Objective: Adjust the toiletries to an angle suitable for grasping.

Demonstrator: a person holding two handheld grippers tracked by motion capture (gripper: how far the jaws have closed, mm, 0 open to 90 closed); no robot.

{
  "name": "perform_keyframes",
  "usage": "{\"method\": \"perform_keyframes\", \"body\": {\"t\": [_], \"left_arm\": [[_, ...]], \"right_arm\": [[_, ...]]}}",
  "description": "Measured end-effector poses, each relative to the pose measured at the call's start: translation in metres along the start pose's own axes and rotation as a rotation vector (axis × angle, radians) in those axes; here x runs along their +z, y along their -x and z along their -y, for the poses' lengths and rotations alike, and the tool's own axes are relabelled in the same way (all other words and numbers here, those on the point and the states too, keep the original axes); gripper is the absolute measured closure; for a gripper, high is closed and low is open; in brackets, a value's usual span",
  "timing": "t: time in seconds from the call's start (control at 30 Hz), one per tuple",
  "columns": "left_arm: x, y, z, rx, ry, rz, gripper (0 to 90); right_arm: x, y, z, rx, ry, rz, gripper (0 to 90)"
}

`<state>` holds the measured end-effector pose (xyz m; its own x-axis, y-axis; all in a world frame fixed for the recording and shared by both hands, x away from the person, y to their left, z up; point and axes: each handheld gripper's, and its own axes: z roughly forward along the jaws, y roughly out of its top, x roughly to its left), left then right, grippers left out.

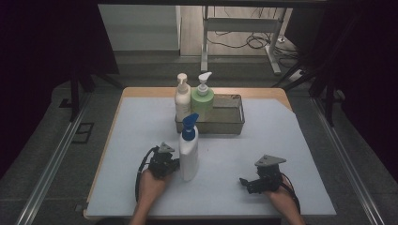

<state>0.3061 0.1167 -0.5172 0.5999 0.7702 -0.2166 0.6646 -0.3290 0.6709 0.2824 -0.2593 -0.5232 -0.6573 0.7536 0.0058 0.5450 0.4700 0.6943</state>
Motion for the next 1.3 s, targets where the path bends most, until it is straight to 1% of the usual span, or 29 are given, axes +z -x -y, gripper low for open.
{"method": "perform_keyframes", "body": {"t": [0.27,0.43,0.47,0.6,0.73,0.83,0.93,1.0,1.07,1.13,1.3], "left_arm": [[-0.006,0.002,0.008,0.003,0.002,0.013,89.4],[-0.011,0.006,0.013,0.021,-0.007,0.008,89.4],[-0.011,0.007,0.014,0.019,-0.004,0.007,89.4],[-0.013,0.012,0.016,0.037,-0.013,0.005,89.4],[-0.012,0.020,0.016,0.059,-0.022,0.009,89.4],[-0.010,0.027,0.016,0.088,-0.033,0.018,89.4],[-0.009,0.033,0.015,0.105,-0.038,0.027,89.4],[-0.007,0.037,0.014,0.116,-0.042,0.037,89.4],[-0.006,0.041,0.014,0.134,-0.048,0.043,89.4],[-0.004,0.045,0.013,0.151,-0.052,0.058,89.4],[0.003,0.058,0.009,0.190,-0.063,0.083,89.4]], "right_arm": [[0.000,0.000,0.000,0.000,0.000,0.000,0.0],[0.000,0.000,0.000,0.000,0.001,0.001,0.0],[0.000,0.000,0.000,0.000,0.001,0.001,0.0],[0.000,0.000,0.000,0.000,0.001,0.001,0.0],[0.000,0.000,0.000,0.000,0.001,0.001,0.0],[0.000,0.000,0.000,0.000,0.001,0.001,0.0],[0.000,0.000,0.000,0.000,0.001,0.001,0.0],[0.000,0.000,0.000,0.000,0.001,0.000,0.0],[0.000,0.000,0.000,0.000,0.001,0.001,0.0],[0.000,0.000,0.000,0.000,0.001,0.001,0.0],[0.000,0.000,0.000,0.000,0.001,0.001,0.0]]}}
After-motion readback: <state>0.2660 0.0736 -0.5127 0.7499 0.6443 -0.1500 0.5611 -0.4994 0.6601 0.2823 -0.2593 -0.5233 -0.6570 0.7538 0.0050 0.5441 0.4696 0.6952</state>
